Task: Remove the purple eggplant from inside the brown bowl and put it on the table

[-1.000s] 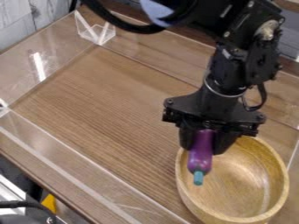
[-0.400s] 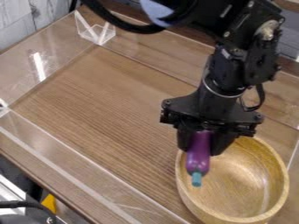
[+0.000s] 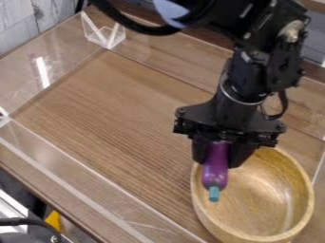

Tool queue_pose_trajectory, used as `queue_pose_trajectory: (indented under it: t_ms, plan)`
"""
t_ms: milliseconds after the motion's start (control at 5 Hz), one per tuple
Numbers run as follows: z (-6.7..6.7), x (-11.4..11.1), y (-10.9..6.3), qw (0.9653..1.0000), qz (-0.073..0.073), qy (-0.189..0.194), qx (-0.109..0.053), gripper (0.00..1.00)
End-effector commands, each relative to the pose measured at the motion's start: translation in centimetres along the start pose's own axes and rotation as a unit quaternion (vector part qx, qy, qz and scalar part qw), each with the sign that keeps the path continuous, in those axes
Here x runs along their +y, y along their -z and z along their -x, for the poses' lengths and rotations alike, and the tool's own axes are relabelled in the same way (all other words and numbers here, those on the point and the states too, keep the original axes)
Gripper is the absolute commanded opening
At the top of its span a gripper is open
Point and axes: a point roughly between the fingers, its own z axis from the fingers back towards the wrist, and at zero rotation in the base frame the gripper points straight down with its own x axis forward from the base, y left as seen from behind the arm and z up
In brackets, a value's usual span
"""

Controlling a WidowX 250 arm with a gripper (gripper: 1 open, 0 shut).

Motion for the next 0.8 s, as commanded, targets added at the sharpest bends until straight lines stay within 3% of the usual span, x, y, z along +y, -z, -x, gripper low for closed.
queue_pose_trajectory:
  t_ms: [0, 600]
  plan:
    - [-0.90, -0.45, -1.36, 0.9996, 0.019, -0.010, -0.018, 0.00]
    - [-0.92, -0.34, -1.64, 0.9995, 0.016, -0.020, -0.016, 0.00]
